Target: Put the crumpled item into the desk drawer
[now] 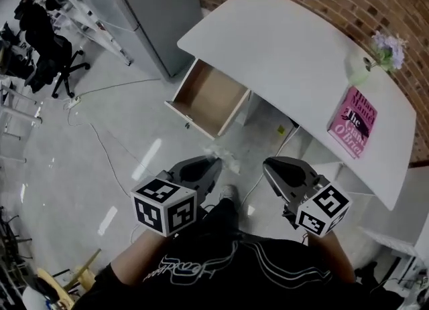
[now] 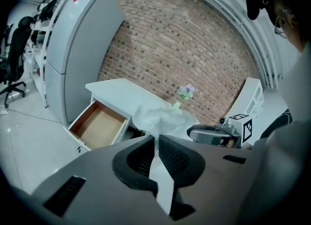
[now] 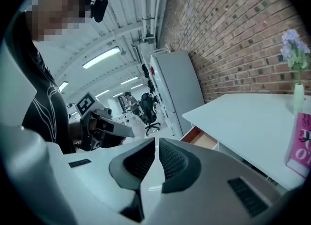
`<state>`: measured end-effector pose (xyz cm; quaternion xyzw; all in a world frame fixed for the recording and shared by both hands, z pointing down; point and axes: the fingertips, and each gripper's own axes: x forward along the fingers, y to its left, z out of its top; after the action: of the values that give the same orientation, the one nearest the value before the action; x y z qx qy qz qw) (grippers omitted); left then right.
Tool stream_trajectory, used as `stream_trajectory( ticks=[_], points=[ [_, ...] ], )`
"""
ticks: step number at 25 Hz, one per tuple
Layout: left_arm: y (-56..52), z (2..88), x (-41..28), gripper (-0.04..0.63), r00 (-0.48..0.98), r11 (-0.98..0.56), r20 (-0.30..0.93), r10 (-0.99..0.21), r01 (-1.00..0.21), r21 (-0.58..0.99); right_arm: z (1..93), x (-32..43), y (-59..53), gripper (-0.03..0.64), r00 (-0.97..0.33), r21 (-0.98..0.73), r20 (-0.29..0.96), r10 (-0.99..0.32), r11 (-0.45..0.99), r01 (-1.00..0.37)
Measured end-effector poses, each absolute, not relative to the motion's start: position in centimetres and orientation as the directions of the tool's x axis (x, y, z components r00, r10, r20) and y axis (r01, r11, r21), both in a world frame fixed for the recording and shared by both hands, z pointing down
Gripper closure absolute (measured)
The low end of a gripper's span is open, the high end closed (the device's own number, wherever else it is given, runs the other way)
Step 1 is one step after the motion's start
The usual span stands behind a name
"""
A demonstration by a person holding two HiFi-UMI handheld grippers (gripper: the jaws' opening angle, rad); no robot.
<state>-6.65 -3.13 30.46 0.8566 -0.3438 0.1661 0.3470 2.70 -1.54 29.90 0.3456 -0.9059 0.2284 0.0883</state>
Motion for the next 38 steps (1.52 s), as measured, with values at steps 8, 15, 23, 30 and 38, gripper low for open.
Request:
stream_trajectory(
  ticks=[8,15,23,30,38],
  points=[
    [-13.4,35.7,-9.6,0.555,0.677,-0.513,0.578,-0.455,-0.73,0.451,35.2,0.0,-10.2,0.563,-0.713,-0.327,0.421,-0.561,0.639,-0.696],
    [-18.6,41.8,-11.0,0.555,0.628,-0.486,0.626,-0.462,-0.77,0.413,39.6,-1.3,-13.6,0.563,-0.701,-0.3,0.461,-0.544,0.648,-0.7],
    [-24.4,49.6,-12.2,0.555,0.541,-0.454,0.712,-0.447,-0.823,0.341,45.7,-2.0,-16.5,0.563,-0.714,-0.36,0.514,-0.475,0.636,-0.682],
    [-28.4,56.3,-12.7,0.555,0.487,-0.459,0.779,-0.396,-0.839,0.291,49.8,-2.1,-18.8,0.563,-0.714,-0.398,0.54,-0.445,0.612,-0.683],
    [-30.6,63.6,-11.5,0.555,0.463,-0.452,0.846,-0.264,-0.835,0.315,52.0,-1.5,-21.8,0.563,-0.713,-0.403,0.539,-0.449,0.606,-0.686]
  ],
)
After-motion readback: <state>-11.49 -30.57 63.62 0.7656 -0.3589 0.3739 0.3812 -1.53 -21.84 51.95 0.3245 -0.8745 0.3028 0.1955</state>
